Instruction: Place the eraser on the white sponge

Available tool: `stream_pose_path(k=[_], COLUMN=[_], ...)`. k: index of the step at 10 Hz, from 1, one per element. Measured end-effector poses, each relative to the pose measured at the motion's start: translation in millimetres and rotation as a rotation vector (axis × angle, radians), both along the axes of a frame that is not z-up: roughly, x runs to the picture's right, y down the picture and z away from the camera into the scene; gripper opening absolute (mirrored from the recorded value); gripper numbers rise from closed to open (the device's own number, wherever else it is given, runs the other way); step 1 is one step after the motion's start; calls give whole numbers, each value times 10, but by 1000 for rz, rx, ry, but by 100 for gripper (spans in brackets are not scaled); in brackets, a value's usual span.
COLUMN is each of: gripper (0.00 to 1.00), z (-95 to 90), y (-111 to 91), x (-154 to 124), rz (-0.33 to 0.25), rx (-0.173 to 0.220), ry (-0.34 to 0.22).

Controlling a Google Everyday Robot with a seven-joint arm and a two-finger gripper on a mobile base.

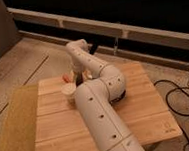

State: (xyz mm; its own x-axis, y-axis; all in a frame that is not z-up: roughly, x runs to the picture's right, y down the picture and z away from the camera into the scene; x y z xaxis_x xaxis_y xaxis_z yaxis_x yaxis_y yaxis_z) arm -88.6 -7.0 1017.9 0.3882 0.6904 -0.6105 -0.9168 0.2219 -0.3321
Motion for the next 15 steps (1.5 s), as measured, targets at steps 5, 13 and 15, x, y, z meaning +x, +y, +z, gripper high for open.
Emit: stream_pose_path(k=[5, 13, 15], gripper=[29, 0, 0], z=[22, -97, -208], y=[-9, -451, -650], x=[1, 164, 339], rz=[17, 37, 23], rx=[-10, 70, 101], ry=[-9, 34, 90])
